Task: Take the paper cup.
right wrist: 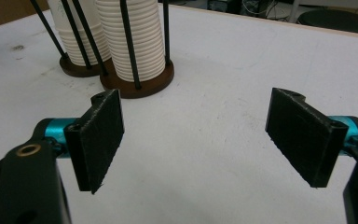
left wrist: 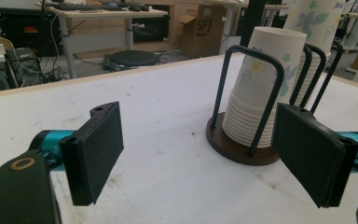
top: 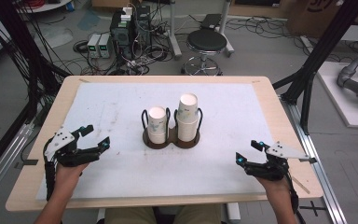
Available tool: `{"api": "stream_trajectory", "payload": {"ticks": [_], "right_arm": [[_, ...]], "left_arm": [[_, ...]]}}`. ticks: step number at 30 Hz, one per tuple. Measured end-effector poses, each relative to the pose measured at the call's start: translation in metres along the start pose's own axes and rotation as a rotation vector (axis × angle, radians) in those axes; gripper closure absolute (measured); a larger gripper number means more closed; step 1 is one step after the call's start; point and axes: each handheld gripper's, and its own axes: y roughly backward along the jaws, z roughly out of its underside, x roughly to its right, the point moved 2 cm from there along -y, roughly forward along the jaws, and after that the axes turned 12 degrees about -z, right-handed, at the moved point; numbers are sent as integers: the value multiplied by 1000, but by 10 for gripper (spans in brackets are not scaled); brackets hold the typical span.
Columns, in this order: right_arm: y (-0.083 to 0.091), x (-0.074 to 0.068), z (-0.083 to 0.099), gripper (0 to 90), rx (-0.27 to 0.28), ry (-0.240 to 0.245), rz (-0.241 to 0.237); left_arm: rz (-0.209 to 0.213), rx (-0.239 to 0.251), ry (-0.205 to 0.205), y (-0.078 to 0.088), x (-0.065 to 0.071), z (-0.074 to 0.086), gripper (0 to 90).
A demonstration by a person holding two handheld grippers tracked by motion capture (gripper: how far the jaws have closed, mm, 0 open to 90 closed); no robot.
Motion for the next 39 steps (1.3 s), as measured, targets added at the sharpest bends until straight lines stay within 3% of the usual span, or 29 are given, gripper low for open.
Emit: {"api": "stream_trajectory", "payload": {"ticks": [14,20,24,29,39], "right_arm": [[0,1,2,199,-1,-6,-4],[0,-4,1,199,-9,-1,-9],[2,-4,1,199,-6,-7,-11],[1,-4,2,199,-12,-8,-12],[-3,-6,0,199,-20,5,-23]], "left_arm": [[20,3,21,2,1,-3,168],[58,9,24,-1,6,-8,168],[87,20,19,-6,10,-17,166],[93,22,13,-15,14,-29,165],[203,18,-29,-43,40,-67,168]]}}
